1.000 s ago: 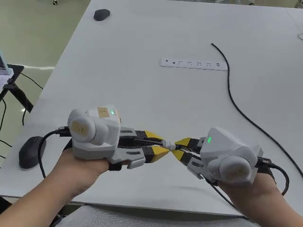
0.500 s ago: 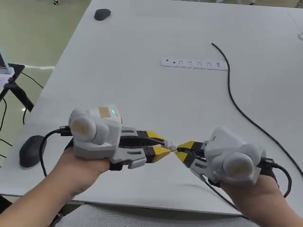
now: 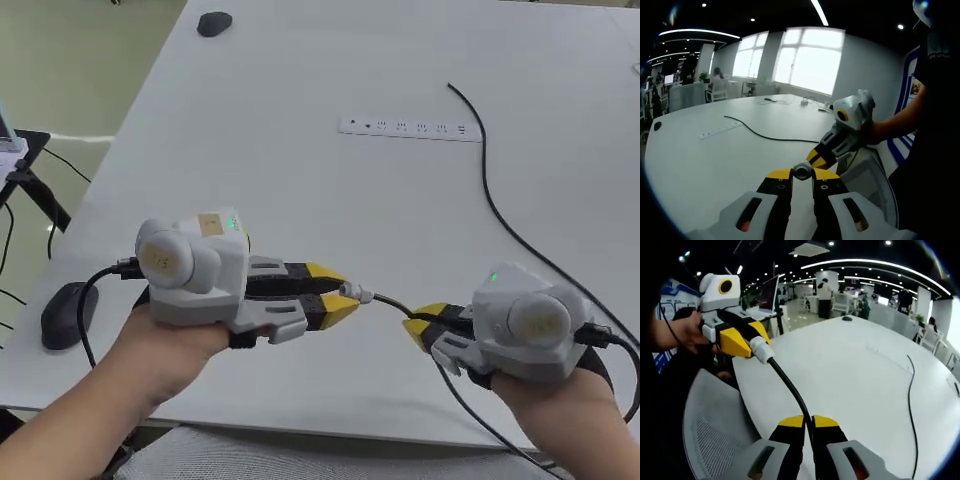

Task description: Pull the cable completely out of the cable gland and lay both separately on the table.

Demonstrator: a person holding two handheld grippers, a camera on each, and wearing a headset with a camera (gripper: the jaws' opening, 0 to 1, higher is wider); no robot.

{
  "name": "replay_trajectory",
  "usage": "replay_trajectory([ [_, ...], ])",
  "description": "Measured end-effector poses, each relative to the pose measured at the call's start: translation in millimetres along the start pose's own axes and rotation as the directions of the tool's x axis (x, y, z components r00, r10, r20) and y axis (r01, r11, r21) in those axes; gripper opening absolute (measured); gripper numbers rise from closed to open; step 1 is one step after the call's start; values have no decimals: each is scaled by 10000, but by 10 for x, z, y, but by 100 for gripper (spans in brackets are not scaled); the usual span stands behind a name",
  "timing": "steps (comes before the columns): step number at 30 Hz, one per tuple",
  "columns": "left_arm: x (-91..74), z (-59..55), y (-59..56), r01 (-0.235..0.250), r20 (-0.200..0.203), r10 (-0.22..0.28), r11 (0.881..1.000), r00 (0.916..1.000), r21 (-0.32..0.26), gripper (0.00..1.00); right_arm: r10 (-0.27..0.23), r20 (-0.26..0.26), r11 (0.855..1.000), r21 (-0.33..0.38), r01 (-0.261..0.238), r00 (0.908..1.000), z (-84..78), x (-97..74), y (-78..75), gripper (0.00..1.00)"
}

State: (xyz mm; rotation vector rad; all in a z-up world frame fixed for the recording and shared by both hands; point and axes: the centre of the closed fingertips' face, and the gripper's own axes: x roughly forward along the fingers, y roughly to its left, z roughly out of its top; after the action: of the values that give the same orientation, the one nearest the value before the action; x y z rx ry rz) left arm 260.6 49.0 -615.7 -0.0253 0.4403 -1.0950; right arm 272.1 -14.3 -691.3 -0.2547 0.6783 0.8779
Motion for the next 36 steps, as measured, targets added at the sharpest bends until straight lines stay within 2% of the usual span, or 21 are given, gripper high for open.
replay_trajectory([
  [5,3,-23,19,-43,-85,44,10000,10000,79,15,-129,-272,9988,462,141,9995,-112,-13,-33,0],
  [15,-12,-62,34,-77,-129,76,9999,9999,-64,15,-191,-407,9992,345,205,9990,-224,-40,-44,0],
  [26,-48,-99,123,-344,-267,344,9994,9991,0,15,-210,-469,9997,70,213,9987,-232,-18,-47,0],
  [36,-49,-217,131,-368,-338,363,9992,9988,-155,15,-310,-750,9959,-867,244,9967,-204,-22,-4,0],
])
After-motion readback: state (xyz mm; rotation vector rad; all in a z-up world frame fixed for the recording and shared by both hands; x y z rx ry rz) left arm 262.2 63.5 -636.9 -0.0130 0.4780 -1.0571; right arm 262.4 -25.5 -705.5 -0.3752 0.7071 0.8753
